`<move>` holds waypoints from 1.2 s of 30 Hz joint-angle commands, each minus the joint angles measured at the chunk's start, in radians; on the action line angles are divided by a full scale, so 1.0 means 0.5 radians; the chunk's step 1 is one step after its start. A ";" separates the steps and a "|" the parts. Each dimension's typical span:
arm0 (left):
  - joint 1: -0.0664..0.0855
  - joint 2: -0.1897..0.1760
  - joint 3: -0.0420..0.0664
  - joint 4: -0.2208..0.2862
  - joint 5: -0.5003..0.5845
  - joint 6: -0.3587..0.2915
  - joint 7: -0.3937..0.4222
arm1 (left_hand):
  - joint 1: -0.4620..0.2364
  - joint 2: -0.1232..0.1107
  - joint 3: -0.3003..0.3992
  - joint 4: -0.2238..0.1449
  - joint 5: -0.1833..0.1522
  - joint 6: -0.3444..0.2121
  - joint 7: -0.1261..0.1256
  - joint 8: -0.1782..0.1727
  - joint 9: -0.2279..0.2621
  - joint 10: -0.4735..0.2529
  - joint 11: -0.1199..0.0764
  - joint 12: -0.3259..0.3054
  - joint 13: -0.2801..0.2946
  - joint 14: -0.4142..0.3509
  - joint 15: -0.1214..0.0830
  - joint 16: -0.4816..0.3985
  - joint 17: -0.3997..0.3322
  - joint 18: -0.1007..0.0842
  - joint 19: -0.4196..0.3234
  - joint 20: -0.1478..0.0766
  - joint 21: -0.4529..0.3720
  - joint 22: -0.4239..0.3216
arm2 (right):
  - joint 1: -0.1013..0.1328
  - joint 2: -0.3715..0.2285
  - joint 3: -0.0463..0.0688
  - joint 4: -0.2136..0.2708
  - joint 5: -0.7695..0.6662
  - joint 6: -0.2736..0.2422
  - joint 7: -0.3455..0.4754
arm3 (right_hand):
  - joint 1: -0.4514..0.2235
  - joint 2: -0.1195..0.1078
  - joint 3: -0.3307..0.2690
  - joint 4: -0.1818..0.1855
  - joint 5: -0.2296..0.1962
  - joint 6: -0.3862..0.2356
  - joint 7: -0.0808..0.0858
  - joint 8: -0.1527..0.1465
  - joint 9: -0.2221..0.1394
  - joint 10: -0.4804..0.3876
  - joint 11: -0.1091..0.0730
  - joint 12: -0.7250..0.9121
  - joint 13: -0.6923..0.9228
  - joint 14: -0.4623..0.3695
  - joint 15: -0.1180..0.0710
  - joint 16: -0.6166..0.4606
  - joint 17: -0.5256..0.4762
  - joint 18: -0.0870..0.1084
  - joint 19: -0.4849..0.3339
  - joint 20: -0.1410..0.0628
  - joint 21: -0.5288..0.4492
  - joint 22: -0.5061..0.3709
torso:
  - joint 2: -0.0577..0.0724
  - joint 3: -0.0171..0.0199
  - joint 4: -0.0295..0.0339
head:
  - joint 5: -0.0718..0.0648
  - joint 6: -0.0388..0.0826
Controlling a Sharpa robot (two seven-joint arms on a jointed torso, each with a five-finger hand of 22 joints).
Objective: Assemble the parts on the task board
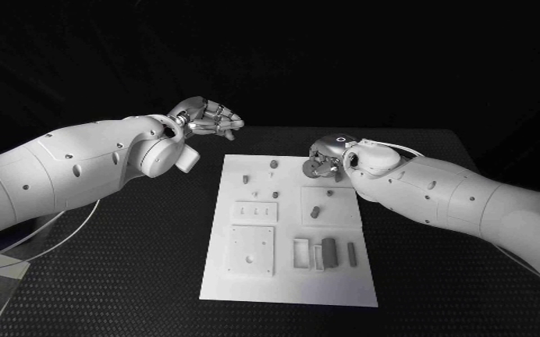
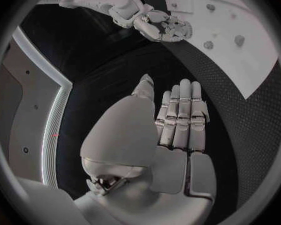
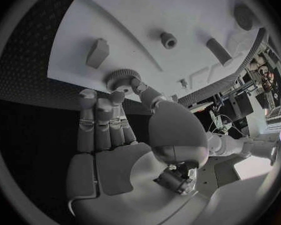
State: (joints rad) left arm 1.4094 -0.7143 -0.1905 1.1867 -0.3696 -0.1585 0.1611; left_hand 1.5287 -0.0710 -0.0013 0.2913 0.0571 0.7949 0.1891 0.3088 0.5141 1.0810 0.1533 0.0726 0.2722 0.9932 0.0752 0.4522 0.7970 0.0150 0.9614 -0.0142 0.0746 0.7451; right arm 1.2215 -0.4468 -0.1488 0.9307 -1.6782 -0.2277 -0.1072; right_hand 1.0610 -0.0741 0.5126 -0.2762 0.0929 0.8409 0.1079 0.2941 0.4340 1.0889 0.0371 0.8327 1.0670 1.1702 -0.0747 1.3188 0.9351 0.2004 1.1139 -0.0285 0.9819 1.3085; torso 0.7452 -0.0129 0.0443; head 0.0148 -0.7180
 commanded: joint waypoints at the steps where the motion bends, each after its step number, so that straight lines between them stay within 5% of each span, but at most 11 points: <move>1: 0.002 0.000 0.001 0.005 0.000 0.019 0.014 | -0.002 -0.001 0.012 0.001 -0.013 0.005 0.010 -0.007 0.002 -0.016 0.003 -0.009 0.002 -0.012 0.004 -0.012 0.003 -0.029 0.000 -0.014 -0.011 -0.002 | -0.036 -0.004 -0.021 0.007 -0.072 0.060 -0.031 | -0.023 0.007 0.008 0.006 0.006 0.085 0.067 0.012 0.014 0.001 -0.017 0.008 -0.003 0.010 -0.007 0.008 -0.003 0.123 0.015 0.001 0.009 0.036 | 0.000 -0.0008 -0.001 | -0.001 0.002; 9: 0.002 -0.005 0.001 0.009 0.000 0.018 0.013 | -0.001 0.000 0.012 0.002 -0.014 0.006 0.010 -0.007 0.003 -0.016 0.003 -0.009 0.003 -0.012 0.004 -0.013 0.003 -0.030 0.000 -0.014 -0.011 -0.002 | -0.033 -0.021 -0.020 0.048 -0.072 -0.053 -0.049 | -0.040 0.017 0.017 0.017 0.006 0.104 0.058 0.021 0.024 0.018 -0.026 0.010 -0.013 0.023 -0.016 0.010 -0.004 0.123 0.027 -0.003 0.016 0.036 | 0.000 -0.0029 0.002 | -0.001 0.005; 13: 0.002 -0.012 0.001 0.013 -0.001 0.014 0.016 | -0.001 0.000 0.012 0.002 -0.013 0.006 0.010 -0.007 0.003 -0.016 0.003 -0.008 0.003 -0.012 0.004 -0.013 0.004 -0.030 -0.001 -0.014 -0.010 -0.002 | -0.029 -0.028 -0.019 0.062 -0.074 -0.091 -0.064 | -0.043 0.016 0.019 0.019 0.006 0.105 0.057 0.021 0.026 0.021 -0.027 0.010 -0.015 0.026 -0.018 0.011 -0.004 0.123 0.030 -0.005 0.017 0.036 | 0.002 -0.0027 0.002 | 0.013 0.031; 22: 0.002 -0.021 0.002 0.018 -0.001 0.012 0.015 | -0.001 -0.001 0.011 0.002 -0.013 0.007 0.009 -0.008 0.004 -0.016 0.003 -0.008 0.004 -0.012 0.004 -0.013 0.004 -0.030 -0.001 -0.014 -0.010 -0.003 | 0.021 -0.054 -0.017 0.104 -0.096 -0.190 -0.070 | -0.045 0.008 0.025 0.021 0.006 0.110 0.054 0.022 0.030 0.031 -0.031 0.010 -0.021 0.035 -0.022 0.012 -0.005 0.123 0.039 -0.009 0.021 0.035 | 0.000 -0.0030 -0.001 | 0.006 0.026; 30: 0.002 -0.033 0.002 0.023 -0.002 0.007 0.016 | -0.001 -0.001 0.011 0.001 -0.013 0.007 0.009 -0.008 0.005 -0.016 0.003 -0.008 0.005 -0.012 0.004 -0.014 0.005 -0.030 -0.001 -0.015 -0.010 -0.003 | 0.077 -0.076 -0.013 0.236 -0.200 -0.333 -0.140 | -0.042 -0.010 0.034 0.017 0.006 0.112 0.050 0.021 0.034 0.045 -0.035 0.009 -0.030 0.047 -0.026 0.011 -0.007 0.123 0.051 -0.016 0.023 0.033 | -0.001 -0.0021 -0.005 | 0.009 0.038; 36: 0.002 -0.028 0.002 0.023 -0.002 0.008 0.019 | 0.000 -0.001 0.011 0.001 -0.013 0.007 0.009 -0.008 0.005 -0.016 0.003 -0.008 0.005 -0.011 0.004 -0.014 0.005 -0.030 0.000 -0.015 -0.010 -0.003 | 0.082 -0.062 -0.013 0.348 -0.251 -0.344 -0.185 | -0.050 -0.043 0.045 0.030 0.006 0.112 0.048 0.017 0.036 0.063 -0.037 0.001 -0.047 0.063 -0.029 0.000 -0.014 0.123 0.066 -0.023 0.021 0.028 | 0.003 -0.0033 -0.003 | 0.015 0.043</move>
State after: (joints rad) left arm 1.4095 -0.7305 -0.1904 1.1952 -0.3700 -0.1592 0.1608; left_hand 1.5287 -0.0709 -0.0013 0.2913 0.0571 0.7949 0.1891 0.3088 0.5158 1.0810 0.1533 0.0726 0.2738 0.9932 0.0752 0.4522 0.7987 0.0150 0.9614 -0.0142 0.0745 0.7453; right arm 1.2620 -0.4792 -0.1552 1.0962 -1.7520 -0.3658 -0.1700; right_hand 1.0332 -0.0859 0.5303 -0.2635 0.0927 0.8713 0.1027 0.3086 0.4502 1.1138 0.0195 0.8326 1.0443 1.1935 -0.0903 1.3196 0.9292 0.2007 1.1403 -0.0408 0.9896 1.3085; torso 0.7452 -0.0144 0.0422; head 0.0205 -0.6980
